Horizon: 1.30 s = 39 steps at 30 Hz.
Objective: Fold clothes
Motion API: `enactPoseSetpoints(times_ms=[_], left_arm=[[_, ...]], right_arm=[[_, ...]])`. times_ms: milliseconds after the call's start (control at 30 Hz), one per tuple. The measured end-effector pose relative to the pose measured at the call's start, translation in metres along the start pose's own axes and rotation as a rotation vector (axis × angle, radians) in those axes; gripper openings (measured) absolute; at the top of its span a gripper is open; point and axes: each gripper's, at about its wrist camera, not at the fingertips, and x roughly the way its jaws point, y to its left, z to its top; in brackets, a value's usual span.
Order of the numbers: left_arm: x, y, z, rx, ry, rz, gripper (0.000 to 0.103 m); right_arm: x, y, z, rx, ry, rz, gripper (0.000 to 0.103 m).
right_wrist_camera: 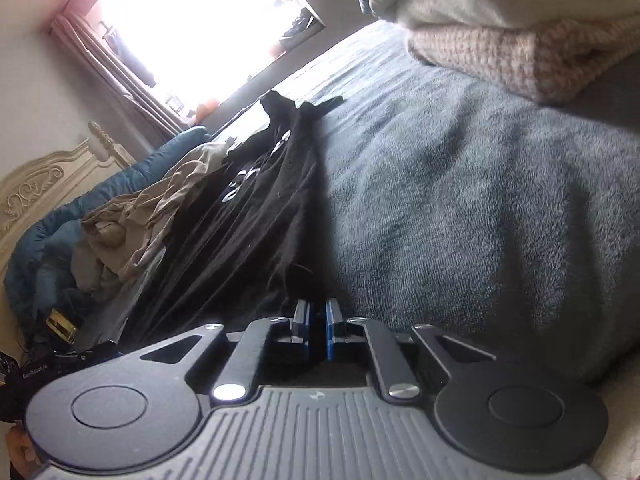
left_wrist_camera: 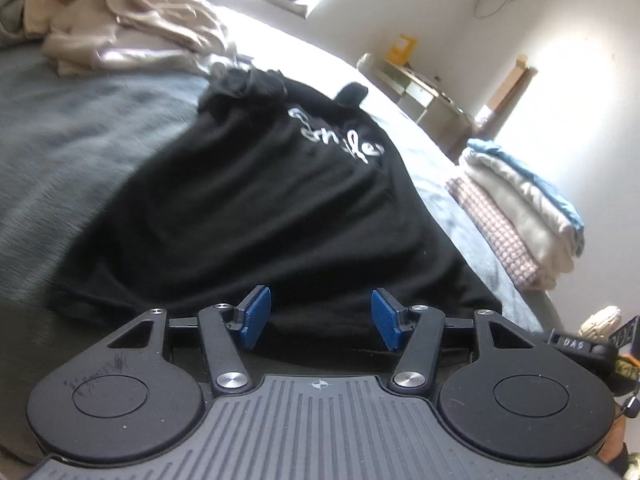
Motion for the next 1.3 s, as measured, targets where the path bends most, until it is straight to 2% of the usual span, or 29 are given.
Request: enactPoseSetpoints(times_ms=[67, 200, 367, 433, 500, 600, 667, 733, 867, 1033, 1167, 1300], left_arm=[[0.004, 0.000, -0.003, -0.014, 0.011, -0.009, 0.056], [0.005, 0.006, -0.007, -0.043, 0.018, -0.026, 0.056], [-0.006, 0.021, -0.009, -0.096, 0.007, -0.041, 0.056], [-0.007, 0.026, -0.010, -0.113, 0.008, -0.045, 0.056], [-0.008, 0.029, -0.011, -0.123, 0.010, -0.049, 0.056], [-0.006, 0.032, -0.010, -0.127, 0.014, -0.054, 0.056], [-0.004, 0.035, -0.008, -0.128, 0.020, -0.055, 0.056], [-0.002, 0.035, -0.006, -0.130, 0.028, -0.054, 0.056], [-0.001, 0.036, -0.006, -0.127, 0.030, -0.055, 0.056], [-0.002, 0.035, -0.008, -0.130, 0.028, -0.043, 0.056], [-0.001, 0.033, -0.008, -0.131, 0.030, -0.034, 0.056], [-0.001, 0.034, -0.009, -0.131, 0.030, -0.035, 0.056]], right_arm=[[-0.004, 0.015, 0.005, -0.054, -0.029, -0.015, 0.005], [-0.002, 0.062, 0.017, -0.242, -0.082, -0.033, 0.005], [0.035, 0.147, 0.014, -0.569, -0.040, 0.014, 0.005], [0.059, 0.175, -0.003, -0.690, 0.015, 0.038, 0.009], [0.077, 0.192, -0.023, -0.763, 0.060, 0.039, 0.012], [0.075, 0.197, -0.043, -0.759, 0.097, 0.085, 0.013], [0.059, 0.187, -0.049, -0.722, 0.093, 0.150, 0.025], [0.044, 0.172, -0.049, -0.669, 0.098, 0.199, 0.029], [0.024, 0.132, -0.036, -0.469, 0.149, 0.224, 0.029], [0.031, 0.068, -0.007, -0.057, 0.187, 0.227, 0.032], [0.047, 0.024, 0.002, 0.303, 0.240, 0.341, 0.032], [0.061, 0.010, 0.001, 0.457, 0.280, 0.400, 0.032]])
